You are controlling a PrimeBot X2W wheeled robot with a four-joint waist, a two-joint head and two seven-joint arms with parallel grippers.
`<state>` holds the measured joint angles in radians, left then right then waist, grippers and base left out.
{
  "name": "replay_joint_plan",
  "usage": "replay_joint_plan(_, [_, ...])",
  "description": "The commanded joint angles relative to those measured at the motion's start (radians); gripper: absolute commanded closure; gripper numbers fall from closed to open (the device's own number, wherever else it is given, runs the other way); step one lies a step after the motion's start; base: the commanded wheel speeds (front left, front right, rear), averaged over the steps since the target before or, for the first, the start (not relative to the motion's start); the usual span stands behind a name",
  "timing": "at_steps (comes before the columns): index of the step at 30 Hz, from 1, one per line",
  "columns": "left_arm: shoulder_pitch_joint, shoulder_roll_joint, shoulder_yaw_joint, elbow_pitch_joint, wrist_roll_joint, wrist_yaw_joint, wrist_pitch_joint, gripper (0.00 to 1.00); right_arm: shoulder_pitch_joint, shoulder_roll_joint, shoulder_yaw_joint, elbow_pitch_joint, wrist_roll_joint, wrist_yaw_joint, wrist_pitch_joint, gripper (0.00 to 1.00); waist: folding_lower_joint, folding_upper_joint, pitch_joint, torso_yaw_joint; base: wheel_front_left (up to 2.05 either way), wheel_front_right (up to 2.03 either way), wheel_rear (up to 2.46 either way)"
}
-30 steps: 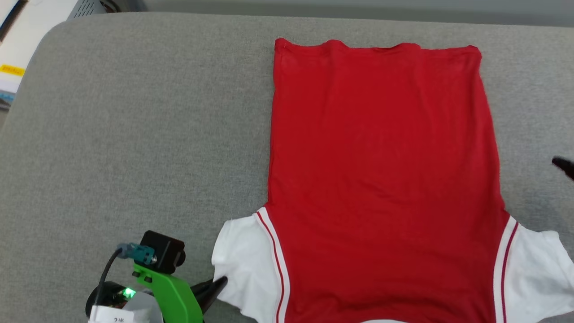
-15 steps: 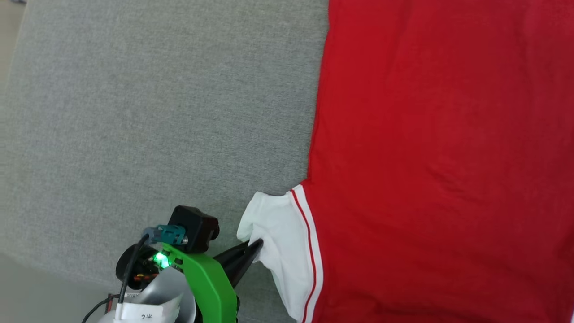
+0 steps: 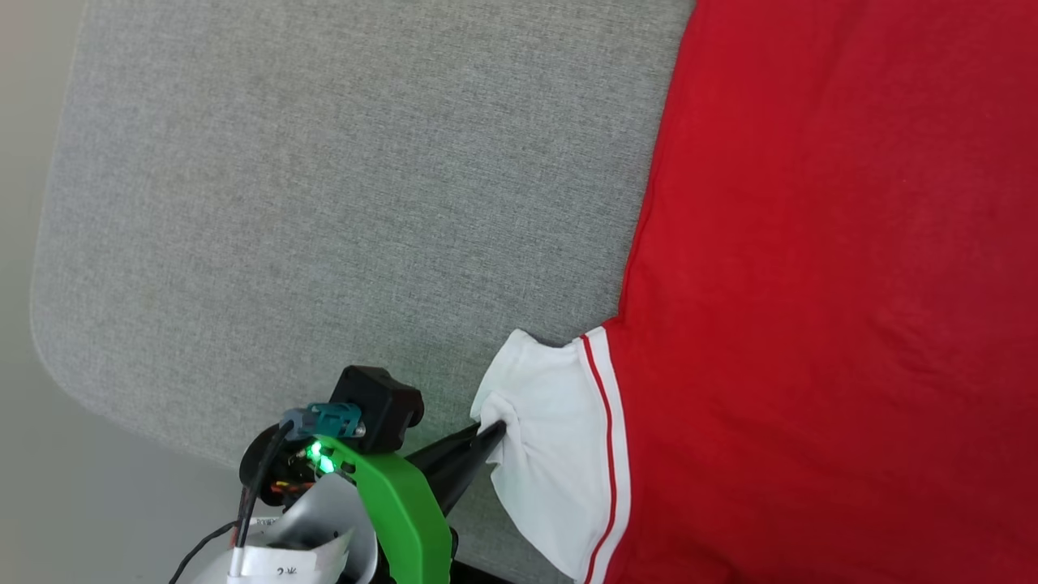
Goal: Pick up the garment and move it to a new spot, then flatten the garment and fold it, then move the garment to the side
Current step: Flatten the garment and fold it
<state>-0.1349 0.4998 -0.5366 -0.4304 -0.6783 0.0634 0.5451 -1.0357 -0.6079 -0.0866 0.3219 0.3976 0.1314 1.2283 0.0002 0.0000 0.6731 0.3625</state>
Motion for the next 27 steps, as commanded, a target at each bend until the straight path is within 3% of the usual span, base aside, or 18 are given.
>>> replay_joint_plan(1, [-0.017, -0.001, 0.002, 0.014, 0.005, -0.002, -0.005, 1.0, 0.034, 0.01, 0.022, 0.033, 0.003, -0.001, 0.015, 0.68, -0.0002, 0.0, 0.002, 0.006, 0.0, 0.0, 0.0])
replay_joint_plan(2, [-0.018, -0.001, 0.002, 0.016, 0.006, -0.001, -0.005, 1.0, 0.039, 0.008, 0.026, 0.036, 0.007, -0.001, 0.017, 1.0, -0.0002, 0.0, 0.001, 0.006, 0.0, 0.0, 0.0])
replay_joint_plan(14, [-0.018, 0.004, 0.004, 0.028, 0.007, 0.006, -0.008, 1.0, 0.097, -0.007, 0.033, 0.052, 0.026, -0.001, -0.005, 1.0, -0.0002, 0.0, -0.047, -0.012, 0.0, 0.0, 0.0])
replay_joint_plan(27, [-0.004, 0.031, 0.015, 0.059, 0.035, 0.037, -0.004, 1.0, 0.336, 0.001, 0.036, 0.069, 0.083, -0.001, -0.084, 1.0, -0.0002, 0.0, -0.254, -0.115, 0.0, 0.0, 0.0])
